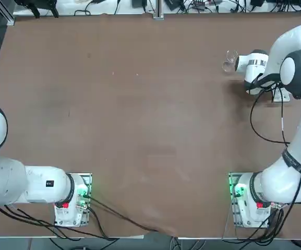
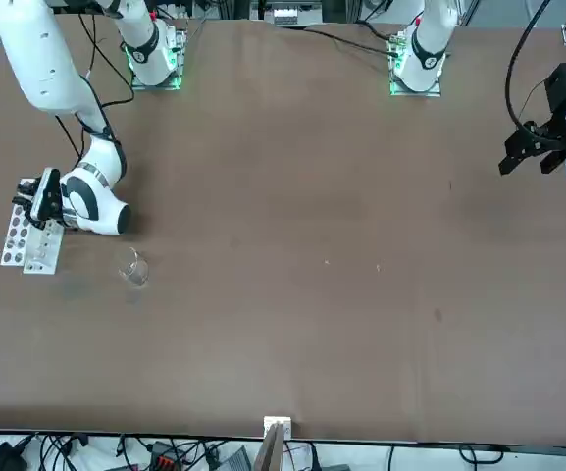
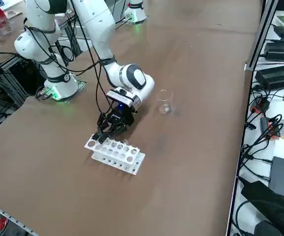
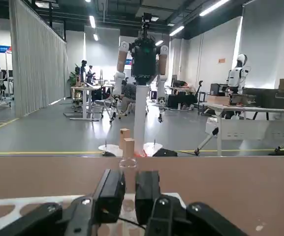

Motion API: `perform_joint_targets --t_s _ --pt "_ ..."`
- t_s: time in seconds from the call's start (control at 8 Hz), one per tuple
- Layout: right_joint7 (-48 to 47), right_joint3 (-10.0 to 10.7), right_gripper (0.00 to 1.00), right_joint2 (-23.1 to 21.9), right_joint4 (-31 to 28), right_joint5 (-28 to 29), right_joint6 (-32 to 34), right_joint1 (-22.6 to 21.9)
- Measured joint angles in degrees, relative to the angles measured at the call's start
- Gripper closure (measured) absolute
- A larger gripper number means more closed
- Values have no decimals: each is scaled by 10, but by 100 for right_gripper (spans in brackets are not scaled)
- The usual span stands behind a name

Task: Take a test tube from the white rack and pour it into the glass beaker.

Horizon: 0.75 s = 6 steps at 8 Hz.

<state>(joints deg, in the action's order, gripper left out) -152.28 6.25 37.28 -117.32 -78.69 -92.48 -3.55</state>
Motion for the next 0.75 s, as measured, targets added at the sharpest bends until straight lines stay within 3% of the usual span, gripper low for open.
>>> perform_joint_targets --t_s 0.38,0.75 --pt "6 0 82 -7 5 0 23 0" --pt "64 0 82 -72 11 14 51 0"
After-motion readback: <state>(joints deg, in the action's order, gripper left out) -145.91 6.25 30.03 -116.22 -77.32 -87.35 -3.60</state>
